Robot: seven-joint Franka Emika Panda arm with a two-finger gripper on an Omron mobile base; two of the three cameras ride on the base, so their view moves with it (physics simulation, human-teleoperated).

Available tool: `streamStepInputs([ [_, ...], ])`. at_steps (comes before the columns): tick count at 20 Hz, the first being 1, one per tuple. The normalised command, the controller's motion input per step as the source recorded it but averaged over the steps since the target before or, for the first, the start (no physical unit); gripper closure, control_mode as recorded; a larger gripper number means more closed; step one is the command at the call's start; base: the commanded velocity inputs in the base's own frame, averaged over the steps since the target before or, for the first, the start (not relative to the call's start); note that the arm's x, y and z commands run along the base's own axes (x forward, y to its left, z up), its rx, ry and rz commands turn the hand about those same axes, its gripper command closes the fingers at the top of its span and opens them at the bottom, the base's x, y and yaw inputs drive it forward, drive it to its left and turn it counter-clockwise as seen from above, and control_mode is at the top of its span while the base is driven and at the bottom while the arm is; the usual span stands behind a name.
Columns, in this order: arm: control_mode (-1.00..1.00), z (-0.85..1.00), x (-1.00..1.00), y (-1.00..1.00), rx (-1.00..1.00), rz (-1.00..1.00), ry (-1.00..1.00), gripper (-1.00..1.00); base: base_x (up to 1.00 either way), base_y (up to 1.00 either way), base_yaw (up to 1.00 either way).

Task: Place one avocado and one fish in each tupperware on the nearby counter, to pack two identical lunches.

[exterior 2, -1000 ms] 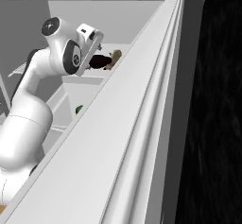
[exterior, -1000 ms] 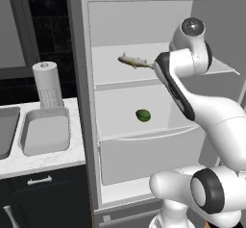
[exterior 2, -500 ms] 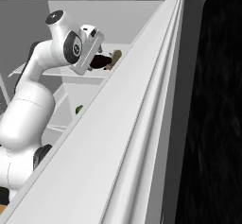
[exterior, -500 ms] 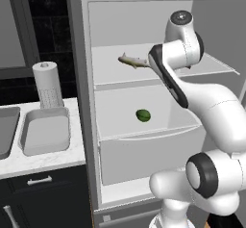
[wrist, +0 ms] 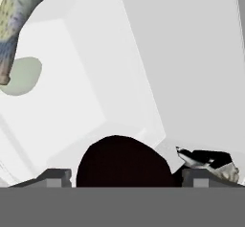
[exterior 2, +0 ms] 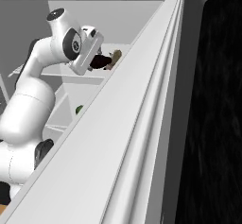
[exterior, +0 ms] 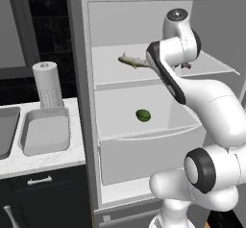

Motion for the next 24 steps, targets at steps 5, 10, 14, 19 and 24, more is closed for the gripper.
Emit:
streamStepInputs([
  [5, -1.0, -0.26, 0.0, 0.0, 0.0, 0.02, 0.03, 1.0, 0.0, 0.0, 0.0],
  [10, -1.0, -0.2, -0.03, 0.02, 0.0, 0.0, -0.02, 1.0, 0.0, 0.0, 0.0],
  [14, -1.0, -0.21, -0.35, 0.19, 0.0, 0.04, -0.22, 1.0, 0.0, 0.0, 0.0],
  [19, -1.0, -0.08, -0.55, 0.12, 0.0, 0.04, -0.29, 1.0, 0.0, 0.0, 0.0],
  [24, -1.0, 0.1, -0.93, 0.03, 0.07, 0.0, -0.13, 1.0, 0.0, 0.0, 0.0],
])
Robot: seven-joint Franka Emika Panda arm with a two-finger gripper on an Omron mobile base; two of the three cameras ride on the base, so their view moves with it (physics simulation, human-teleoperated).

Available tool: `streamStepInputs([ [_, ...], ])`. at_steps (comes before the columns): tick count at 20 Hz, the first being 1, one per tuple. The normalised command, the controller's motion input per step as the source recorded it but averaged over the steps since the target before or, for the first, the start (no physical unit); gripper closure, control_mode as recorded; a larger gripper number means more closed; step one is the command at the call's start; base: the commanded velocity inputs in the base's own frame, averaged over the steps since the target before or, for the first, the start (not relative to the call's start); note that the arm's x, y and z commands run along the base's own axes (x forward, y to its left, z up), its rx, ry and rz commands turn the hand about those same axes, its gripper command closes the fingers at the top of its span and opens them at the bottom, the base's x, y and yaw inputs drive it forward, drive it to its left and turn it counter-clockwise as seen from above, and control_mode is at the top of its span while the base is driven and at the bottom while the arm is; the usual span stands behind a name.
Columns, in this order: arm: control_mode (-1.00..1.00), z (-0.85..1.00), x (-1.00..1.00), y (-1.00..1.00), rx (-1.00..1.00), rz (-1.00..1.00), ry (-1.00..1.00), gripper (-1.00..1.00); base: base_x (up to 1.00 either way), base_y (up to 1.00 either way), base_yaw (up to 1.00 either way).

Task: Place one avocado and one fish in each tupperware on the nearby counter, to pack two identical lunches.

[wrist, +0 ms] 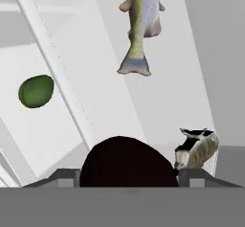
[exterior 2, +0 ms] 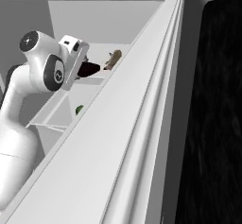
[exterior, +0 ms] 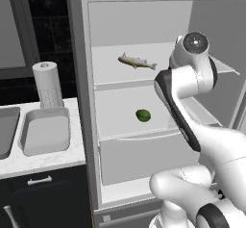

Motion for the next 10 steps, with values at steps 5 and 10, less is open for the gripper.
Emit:
streamStepInputs([
  [5, -1.0, 0.2, -1.0, 0.29, 0.22, -0.18, 0.0, 1.0, 0.0, 0.0, 0.0],
  [10, -1.0, 0.02, -0.9, 0.48, 0.26, -0.3, 0.0, 1.0, 0.0, 0.0, 0.0],
])
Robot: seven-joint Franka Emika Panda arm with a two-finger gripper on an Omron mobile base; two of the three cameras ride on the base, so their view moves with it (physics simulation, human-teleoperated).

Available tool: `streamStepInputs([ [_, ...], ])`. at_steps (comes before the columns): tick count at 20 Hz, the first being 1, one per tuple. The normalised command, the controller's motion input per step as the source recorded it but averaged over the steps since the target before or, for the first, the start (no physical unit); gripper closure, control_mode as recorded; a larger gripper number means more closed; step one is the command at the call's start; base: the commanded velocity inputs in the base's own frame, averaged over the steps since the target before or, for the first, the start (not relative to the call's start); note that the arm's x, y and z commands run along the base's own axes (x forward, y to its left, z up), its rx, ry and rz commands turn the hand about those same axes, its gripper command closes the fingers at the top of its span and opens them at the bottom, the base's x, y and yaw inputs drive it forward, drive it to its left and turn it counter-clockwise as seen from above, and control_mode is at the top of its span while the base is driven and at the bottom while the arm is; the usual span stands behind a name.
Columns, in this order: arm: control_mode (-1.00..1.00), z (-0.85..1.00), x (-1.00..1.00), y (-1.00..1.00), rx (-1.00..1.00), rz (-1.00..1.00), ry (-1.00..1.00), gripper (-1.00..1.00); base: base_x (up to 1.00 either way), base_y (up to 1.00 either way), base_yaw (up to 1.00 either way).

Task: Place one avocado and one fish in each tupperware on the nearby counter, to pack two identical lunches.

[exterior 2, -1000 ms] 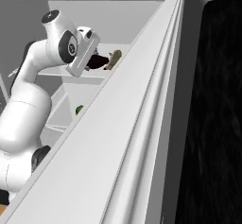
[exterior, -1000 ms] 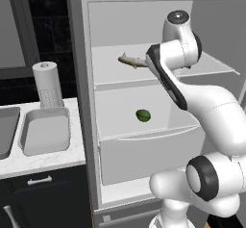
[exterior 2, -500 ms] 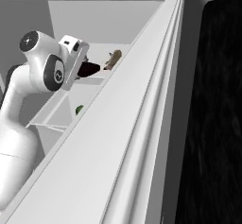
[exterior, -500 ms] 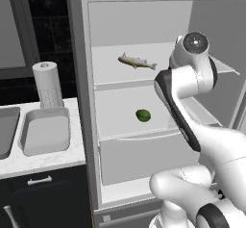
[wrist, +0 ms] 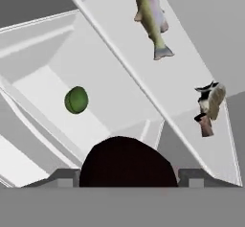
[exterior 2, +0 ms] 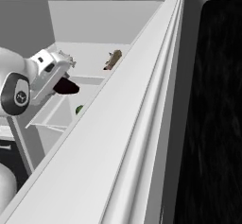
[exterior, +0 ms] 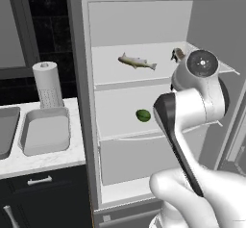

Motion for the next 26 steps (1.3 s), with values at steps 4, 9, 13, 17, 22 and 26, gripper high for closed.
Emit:
streamStepInputs([
  [4, -1.0, -0.03, -0.42, 0.08, 0.48, -0.29, 0.08, 1.0, 0.0, 0.0, 0.0],
  [9, -1.0, -0.25, -0.06, -0.1, 0.61, -0.13, 0.18, 1.0, 0.0, 0.0, 0.0],
  [13, -1.0, -0.39, -0.01, -0.13, 0.36, -0.08, 0.13, 1.0, 0.0, 0.0, 0.0],
  [17, -1.0, -0.68, 0.0, 0.0, 0.12, -0.07, 0.06, 1.0, 0.0, 0.0, 0.0],
  [22, -1.0, -0.22, 0.0, -0.06, -0.01, -0.18, 0.1, 1.0, 0.0, 0.0, 0.0],
  [26, -1.0, -0.17, 0.0, -0.15, -0.01, -0.14, 0.12, 1.0, 0.0, 0.0, 0.0],
])
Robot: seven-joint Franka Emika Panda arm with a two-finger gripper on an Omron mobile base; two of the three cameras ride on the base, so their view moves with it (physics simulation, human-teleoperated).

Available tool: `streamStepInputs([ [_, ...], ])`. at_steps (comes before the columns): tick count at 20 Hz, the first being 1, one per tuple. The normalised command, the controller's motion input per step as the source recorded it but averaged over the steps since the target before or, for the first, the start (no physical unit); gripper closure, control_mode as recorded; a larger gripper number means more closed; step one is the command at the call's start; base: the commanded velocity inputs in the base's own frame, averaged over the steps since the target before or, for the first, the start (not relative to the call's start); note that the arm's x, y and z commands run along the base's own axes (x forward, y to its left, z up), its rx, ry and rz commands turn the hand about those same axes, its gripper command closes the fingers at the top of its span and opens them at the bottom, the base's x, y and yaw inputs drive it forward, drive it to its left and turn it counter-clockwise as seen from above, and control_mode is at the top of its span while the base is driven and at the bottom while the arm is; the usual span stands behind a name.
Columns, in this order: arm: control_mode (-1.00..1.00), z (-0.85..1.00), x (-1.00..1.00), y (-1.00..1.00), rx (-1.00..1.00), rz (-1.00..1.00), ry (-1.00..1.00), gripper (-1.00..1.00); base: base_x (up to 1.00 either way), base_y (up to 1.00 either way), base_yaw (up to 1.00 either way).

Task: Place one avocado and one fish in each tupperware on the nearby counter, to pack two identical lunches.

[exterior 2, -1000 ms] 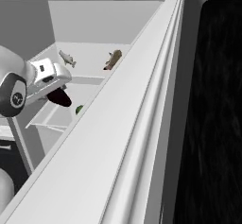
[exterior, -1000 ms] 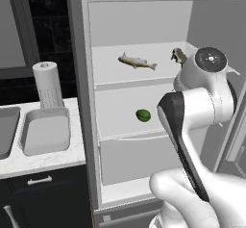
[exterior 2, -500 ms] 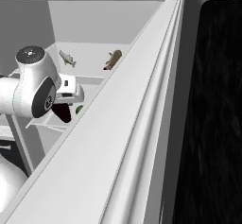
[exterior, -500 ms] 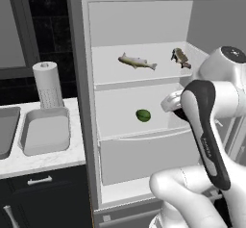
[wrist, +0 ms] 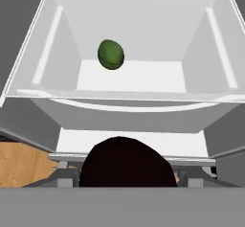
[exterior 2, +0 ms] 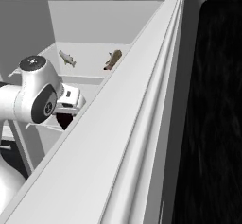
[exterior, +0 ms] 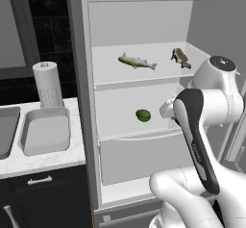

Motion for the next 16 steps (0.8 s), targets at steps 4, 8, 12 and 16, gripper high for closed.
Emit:
streamStepInputs([
  [4, -1.0, 0.0, 0.0, -0.04, 0.0, -0.01, 0.0, 1.0, 0.0, 0.0, 0.0],
  [8, -1.0, 0.0, 0.0, 0.0, 0.0, 0.0, 0.0, 1.0, 0.0, 0.0, 0.0],
  [12, 1.0, -0.01, -0.03, 0.0, 0.0, 0.0, 0.01, 1.0, -0.1, 0.0, 0.0],
  [16, 1.0, 0.0, 0.0, 0.0, 0.0, 0.0, 0.0, 1.0, -0.76, 0.16, 0.0],
])
